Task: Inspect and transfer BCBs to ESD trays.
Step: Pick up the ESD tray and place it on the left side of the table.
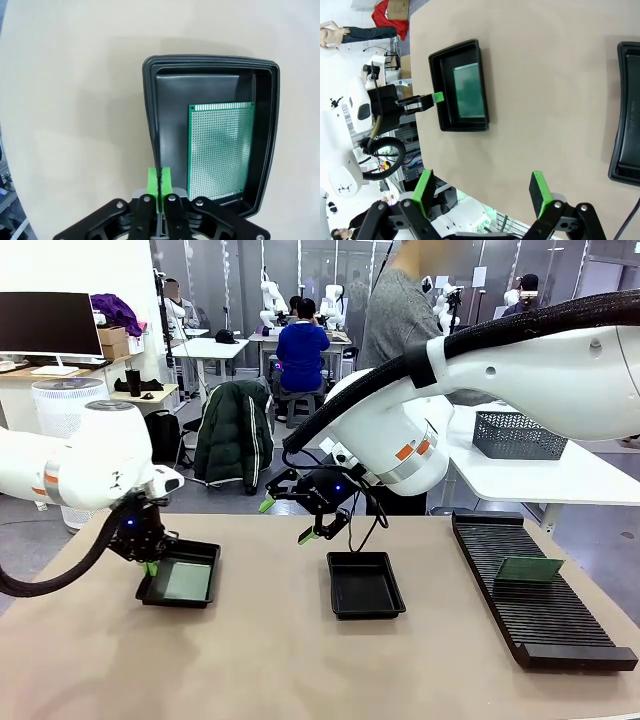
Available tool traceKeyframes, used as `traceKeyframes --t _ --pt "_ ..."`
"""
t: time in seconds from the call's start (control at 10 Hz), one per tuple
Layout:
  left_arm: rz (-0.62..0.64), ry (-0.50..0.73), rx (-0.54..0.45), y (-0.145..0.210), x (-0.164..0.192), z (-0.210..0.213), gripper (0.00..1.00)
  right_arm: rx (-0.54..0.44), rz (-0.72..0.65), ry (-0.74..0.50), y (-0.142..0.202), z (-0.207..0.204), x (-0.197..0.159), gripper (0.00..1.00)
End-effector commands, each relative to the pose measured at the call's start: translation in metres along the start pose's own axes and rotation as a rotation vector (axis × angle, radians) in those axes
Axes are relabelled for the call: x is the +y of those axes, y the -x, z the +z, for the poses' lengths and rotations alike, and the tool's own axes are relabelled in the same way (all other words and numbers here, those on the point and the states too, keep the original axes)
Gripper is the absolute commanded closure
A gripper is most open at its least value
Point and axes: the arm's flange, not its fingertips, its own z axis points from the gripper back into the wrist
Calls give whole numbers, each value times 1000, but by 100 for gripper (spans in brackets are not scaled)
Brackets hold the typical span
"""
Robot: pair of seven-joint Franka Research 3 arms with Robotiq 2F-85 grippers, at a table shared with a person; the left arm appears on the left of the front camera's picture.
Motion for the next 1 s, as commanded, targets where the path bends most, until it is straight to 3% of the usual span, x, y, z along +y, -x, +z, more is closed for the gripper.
traceKeyframes --t 0.0,0.9 --pt "-8 -1 3 3 30 -4 97 -1 -2 9 1 0 1 0" --pt "-30 35 43 15 133 -1 97 -1 -2 9 1 0 1 0"
